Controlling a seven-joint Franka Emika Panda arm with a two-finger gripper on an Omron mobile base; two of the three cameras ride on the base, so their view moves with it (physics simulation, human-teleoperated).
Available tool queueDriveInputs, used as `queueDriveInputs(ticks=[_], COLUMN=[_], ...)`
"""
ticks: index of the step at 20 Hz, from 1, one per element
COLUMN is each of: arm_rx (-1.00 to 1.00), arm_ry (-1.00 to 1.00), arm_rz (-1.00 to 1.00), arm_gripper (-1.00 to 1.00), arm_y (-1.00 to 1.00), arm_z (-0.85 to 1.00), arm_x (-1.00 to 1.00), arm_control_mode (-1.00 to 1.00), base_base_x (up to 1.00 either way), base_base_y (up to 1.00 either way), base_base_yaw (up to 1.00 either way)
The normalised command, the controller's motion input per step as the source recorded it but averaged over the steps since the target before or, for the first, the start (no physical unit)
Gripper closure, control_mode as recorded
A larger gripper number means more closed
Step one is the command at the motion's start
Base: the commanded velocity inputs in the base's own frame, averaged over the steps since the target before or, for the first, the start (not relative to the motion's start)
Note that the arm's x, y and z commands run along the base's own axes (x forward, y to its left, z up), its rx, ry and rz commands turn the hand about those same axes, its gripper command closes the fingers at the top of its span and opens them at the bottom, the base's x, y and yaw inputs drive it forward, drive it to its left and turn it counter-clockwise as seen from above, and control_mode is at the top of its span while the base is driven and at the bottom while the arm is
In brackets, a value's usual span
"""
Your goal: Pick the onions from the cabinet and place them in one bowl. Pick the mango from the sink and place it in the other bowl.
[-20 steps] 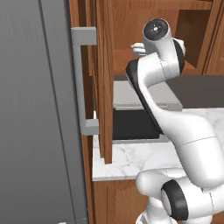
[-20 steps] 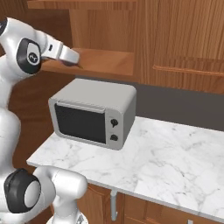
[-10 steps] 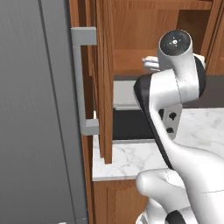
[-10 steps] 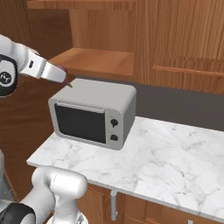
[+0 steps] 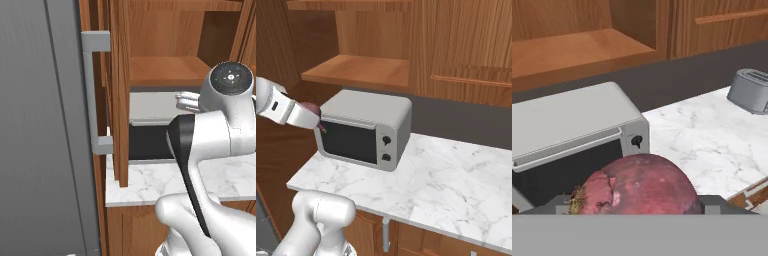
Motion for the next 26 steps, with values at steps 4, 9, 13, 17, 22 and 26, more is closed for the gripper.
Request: queueDriveInputs(ticks=[4, 9, 13, 17, 22, 26], arm_rx=[0.05, 0.07, 0.04, 0.07, 0.01, 0.0], arm_ry=[0.0, 0.02, 0.06, 0.02, 0.0, 0.0], arm_rz=[0.09, 0.1, 0.03, 0.08, 0.03, 0.0], arm_gripper=[1.0, 1.0, 1.0, 1.0, 1.0, 1.0], arm_y=[-0.3, -0.28, -0.03, 0.0, 0.0, 0.0], arm_z=[-0.13, -0.21, -0.3, -0.3, -0.05, 0.0], arm_x=[0.07, 0.2, 0.02, 0.0, 0.0, 0.0], arm_control_mode=[-1.0, -1.0, -1.0, -1.0, -1.0, -1.0], base_base_x=[0.0, 0.0, 0.0, 0.0, 0.0, 0.0], base_base_y=[0.0, 0.0, 0.0, 0.0, 0.0, 0.0], base_base_yaw=[0.0, 0.0, 0.0, 0.0, 0.0, 0.0])
